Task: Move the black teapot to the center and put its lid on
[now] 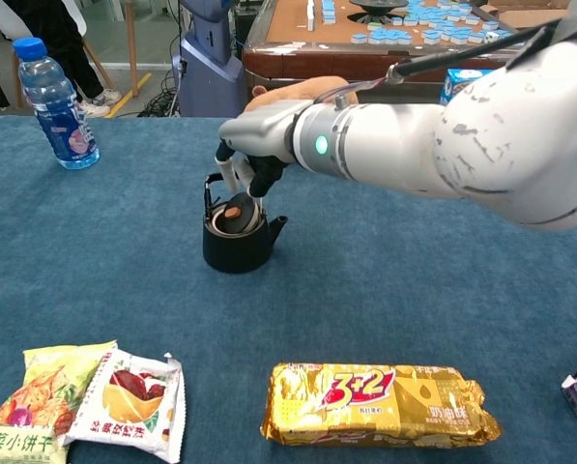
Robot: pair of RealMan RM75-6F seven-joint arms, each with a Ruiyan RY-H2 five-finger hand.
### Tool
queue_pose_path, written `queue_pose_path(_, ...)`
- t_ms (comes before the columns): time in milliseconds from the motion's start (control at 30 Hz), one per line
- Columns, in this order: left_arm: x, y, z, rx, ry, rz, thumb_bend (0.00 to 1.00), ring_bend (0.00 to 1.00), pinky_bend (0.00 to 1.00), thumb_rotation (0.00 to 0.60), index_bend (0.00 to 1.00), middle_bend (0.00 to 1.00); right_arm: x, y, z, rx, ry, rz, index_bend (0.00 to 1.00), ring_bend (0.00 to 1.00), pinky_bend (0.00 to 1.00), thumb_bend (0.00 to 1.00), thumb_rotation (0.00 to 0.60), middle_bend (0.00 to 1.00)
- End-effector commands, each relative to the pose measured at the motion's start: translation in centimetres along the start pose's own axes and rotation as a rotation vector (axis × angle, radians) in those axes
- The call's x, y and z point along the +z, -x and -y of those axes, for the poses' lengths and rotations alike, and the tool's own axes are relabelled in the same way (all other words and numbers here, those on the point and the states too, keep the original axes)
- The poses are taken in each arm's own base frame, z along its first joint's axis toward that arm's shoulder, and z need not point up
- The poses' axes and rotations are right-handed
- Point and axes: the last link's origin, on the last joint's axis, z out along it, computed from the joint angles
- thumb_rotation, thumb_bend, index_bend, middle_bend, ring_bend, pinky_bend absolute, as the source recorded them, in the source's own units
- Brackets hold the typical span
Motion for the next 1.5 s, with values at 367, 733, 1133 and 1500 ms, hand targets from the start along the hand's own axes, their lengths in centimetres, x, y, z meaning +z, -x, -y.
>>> queue_pose_path(367, 0.0, 0.1, -0.1, 0.003, 0.002, 0.001, 0.73, 0.11, 0.27, 0.6, 0.24, 0.16, -0.4, 0.4, -0.3, -0.029, 0.014, 0.024, 0.4, 0.99, 1.0, 0.88, 0.6, 1.0)
queue_pose_path(733, 0.1, 0.2, -0.2, 0.005, 0.005, 0.006, 0.73, 0.11, 0.27, 0.6, 0.24, 0.16, -0.5, 0.8, -0.9, -0.039, 0.031, 0.039, 0.4, 0.99, 1.0, 0.88, 0.6, 1.0)
queue_pose_path(1133, 0.1, 0.2, -0.3, 0.006, 0.006, 0.009, 0.73, 0.11, 0.27, 0.6, 0.24, 0.16, -0.3, 1.6, -1.3, -0.043, 0.036, 0.056, 0.4, 0.99, 1.0, 0.88, 0.6, 1.0)
queue_pose_path(1500, 0.2, 0.3, -0.3, 0.01, 0.007, 0.012, 0.73, 0.11, 0.27, 0.6, 0.24, 0.16, -0.7, 0.7, -1.5, -0.022, 0.037, 0.03, 0.4, 0.99, 1.0, 0.88, 0.6, 1.0)
